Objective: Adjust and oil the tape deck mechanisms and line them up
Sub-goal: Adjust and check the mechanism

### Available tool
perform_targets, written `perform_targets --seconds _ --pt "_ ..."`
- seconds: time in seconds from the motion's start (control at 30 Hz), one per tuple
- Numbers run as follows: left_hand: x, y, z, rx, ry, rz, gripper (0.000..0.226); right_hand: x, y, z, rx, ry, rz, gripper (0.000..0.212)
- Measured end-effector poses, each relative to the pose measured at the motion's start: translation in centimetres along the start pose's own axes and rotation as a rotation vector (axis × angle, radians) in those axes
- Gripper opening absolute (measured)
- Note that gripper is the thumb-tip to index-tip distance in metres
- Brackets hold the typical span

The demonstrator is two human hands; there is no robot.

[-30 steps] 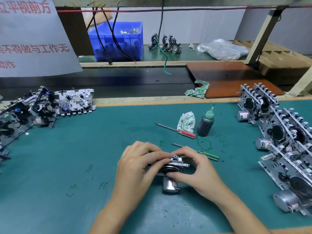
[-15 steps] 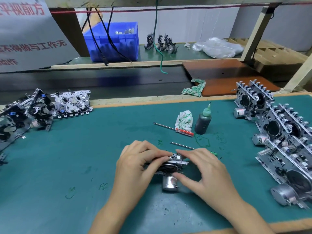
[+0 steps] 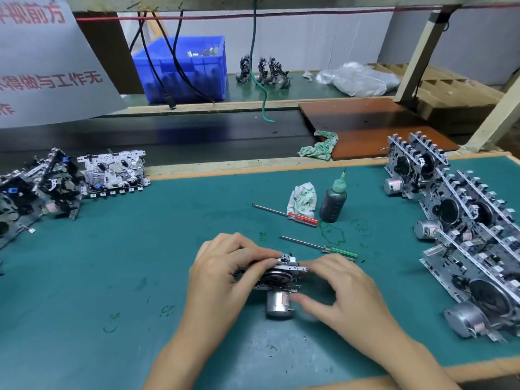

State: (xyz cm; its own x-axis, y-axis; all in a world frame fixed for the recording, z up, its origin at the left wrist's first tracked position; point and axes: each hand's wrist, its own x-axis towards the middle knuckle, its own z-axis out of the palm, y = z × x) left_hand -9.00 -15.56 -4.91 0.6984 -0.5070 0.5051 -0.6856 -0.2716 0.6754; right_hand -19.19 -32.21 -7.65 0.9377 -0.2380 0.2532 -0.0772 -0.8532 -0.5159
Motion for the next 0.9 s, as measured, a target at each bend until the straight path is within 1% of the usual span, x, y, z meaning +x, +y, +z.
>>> perform_targets --seconds 0.07,0.2,0.3,0.47,0.57,0.73,0.9 --pt "-0.1 0.0 -0.1 -0.007 -0.005 0.003 0.018 0.7 -0.3 0.3 0.136 -0.063 0.039 0.049" --pt "-0.2 0.0 -0.2 -0.034 -0.007 -0.007 0.016 2.1 -1.4 1.4 0.478 -0.064 0.054 0.036" --pt "-0.2 0.0 -0.2 -0.031 -0.013 -0.007 0.017 2.4 -1.5 1.5 0.585 -0.079 0.062 0.028" --pt "-0.1 -0.1 -0.1 -0.021 -0.005 0.01 0.016 2.4 -1.4 1.3 0.753 -0.058 0.08 0.031" --pt "-0.1 0.0 -0.1 -0.029 -0.002 0.008 0.016 2.4 -1.5 1.2 0.791 -0.064 0.135 0.031" --pt "-0.2 0.1 -0.2 -0.005 -0.001 0.016 0.018 2.6 -1.5 1.2 0.746 -0.086 0.16 0.029" --pt "-0.1 0.2 -0.2 0.021 -0.009 0.025 0.02 2.7 -1.4 1.0 0.696 -0.086 0.103 0.026"
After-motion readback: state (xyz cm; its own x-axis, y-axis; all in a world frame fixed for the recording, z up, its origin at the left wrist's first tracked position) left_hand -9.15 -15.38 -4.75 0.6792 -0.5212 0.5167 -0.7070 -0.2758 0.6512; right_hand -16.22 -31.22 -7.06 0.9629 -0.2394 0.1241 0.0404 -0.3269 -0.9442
